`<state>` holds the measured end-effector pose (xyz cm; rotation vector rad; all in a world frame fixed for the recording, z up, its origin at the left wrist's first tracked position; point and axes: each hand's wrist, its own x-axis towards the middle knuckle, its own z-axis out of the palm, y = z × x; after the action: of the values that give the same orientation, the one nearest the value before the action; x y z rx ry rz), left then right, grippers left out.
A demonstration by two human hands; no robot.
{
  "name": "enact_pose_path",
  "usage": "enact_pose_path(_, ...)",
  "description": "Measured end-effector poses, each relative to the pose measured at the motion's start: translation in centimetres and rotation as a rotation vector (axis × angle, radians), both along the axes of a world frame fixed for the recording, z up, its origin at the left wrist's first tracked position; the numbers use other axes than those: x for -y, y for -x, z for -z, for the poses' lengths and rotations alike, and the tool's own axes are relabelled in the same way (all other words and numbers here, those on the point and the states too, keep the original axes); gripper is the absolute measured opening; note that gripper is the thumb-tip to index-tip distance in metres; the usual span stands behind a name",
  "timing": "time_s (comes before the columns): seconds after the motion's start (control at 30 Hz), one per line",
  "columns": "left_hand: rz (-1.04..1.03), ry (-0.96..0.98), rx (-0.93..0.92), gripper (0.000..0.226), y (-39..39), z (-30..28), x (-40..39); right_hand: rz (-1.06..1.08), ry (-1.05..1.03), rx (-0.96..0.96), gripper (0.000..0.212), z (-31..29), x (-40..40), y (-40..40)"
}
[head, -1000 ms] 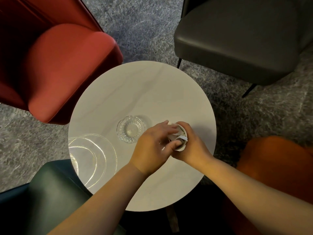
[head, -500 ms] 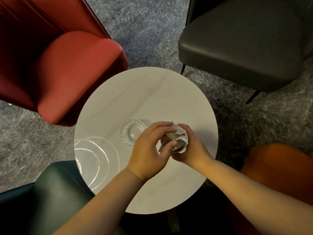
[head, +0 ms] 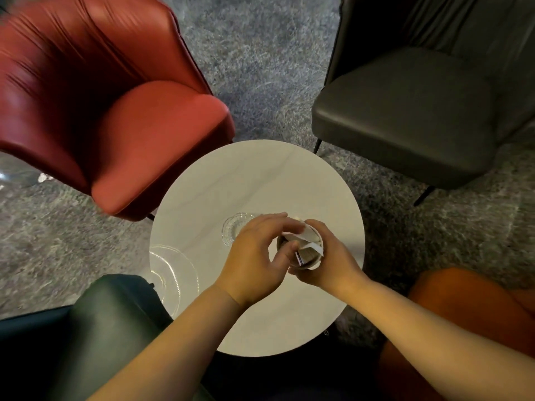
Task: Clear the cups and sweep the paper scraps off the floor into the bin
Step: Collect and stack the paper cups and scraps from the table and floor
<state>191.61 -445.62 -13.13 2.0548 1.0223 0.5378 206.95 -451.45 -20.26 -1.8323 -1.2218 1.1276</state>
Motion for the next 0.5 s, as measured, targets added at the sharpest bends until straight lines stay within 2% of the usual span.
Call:
enact_pose_path(0.2,-0.098,0.109,0.118,0.022,1.8,-2.3,-0.4,0.015,-0.004,-0.009,0.076,-2.6,0.5,1.9)
enact_pose_path(0.27,-0.133,0.082,0.142,0.023,2.9,-2.5,-0.8,0.037,-0.01,-0.022,0.074,-3.1,0.7,2.7)
enact_pose_path(0.4,-0.191,0.032,0.12,0.025,5.3,-1.7,-1.6,0.059,-0.055,-0.022,0.073,-3.9,1.0,4.2)
enact_pose_path(0.5,-0.251,0.046,0.029,0.025,7.2,-0.6,-2.4,0.086,-0.071,-0.04,0.074,-3.9,1.2,5.0)
